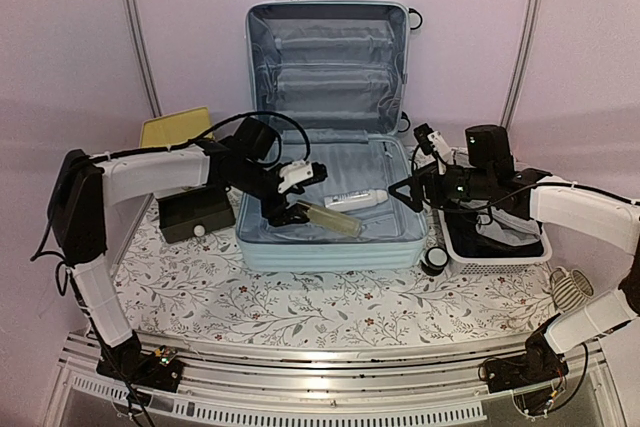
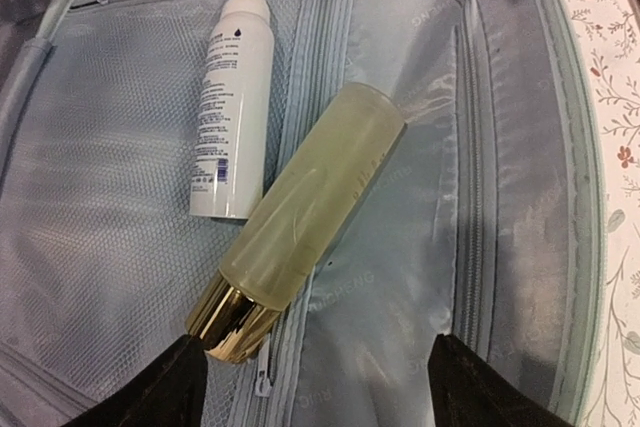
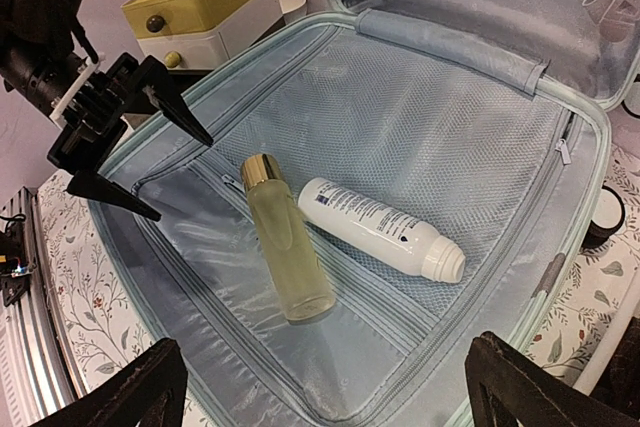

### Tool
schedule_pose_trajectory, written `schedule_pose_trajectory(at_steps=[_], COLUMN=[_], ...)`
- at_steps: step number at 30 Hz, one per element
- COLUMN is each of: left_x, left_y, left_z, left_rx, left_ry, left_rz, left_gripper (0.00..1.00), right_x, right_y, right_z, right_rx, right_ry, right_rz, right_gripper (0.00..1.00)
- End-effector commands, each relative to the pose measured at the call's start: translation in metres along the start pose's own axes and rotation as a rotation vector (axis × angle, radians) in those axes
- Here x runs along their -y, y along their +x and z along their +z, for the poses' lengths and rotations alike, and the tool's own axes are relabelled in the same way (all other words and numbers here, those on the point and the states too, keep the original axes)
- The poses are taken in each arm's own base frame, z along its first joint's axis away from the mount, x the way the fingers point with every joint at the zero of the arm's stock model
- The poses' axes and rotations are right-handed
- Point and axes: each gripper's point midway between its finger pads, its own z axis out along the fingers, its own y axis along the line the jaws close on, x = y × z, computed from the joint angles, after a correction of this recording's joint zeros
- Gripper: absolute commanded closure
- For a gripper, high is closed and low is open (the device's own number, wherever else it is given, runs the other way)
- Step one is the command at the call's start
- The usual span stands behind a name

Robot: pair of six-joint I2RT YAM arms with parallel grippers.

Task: Open, take out, and arrange the luggage
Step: Pick up the makeup from the opened luggage.

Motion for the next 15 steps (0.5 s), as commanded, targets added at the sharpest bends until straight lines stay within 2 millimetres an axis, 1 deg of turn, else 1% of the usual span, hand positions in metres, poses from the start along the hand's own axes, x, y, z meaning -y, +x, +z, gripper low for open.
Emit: schedule_pose_trajectory(at_steps=[1,7,9,10,15], left_x=[0.001,0.001,0.004,0.005,0.005], left_y=[0.008,0.016,0.027,0.029,0.036], left_z=[0.013,0.027,0.041,0.045,0.055], left_rx=[-0.063,-0.113,-0.148,-0.157,-0.183], left_ry=[0.018,0.065,0.1,0.111,0.134], left_rz=[0.055,0.086,0.082,0.083,0.087], left_gripper=[0.21,0.21,0.22,0.21,0.22], right_x=[-0.006,-0.005,-0.005,-0.005,-0.004], right_y=[-0.013,-0.013,-0.013,-0.014,-0.012], right_z=[0.001,0.001,0.001,0.001,0.001], right_rx=[0.027,0.025,0.026,0.026,0.02], right_ry=[-0.015,-0.015,-0.014,-0.013,-0.009], right_rz=[-0.006,-0.005,-0.005,-0.005,-0.003], right_gripper=[0.01,0.01,0.01,0.01,0.01])
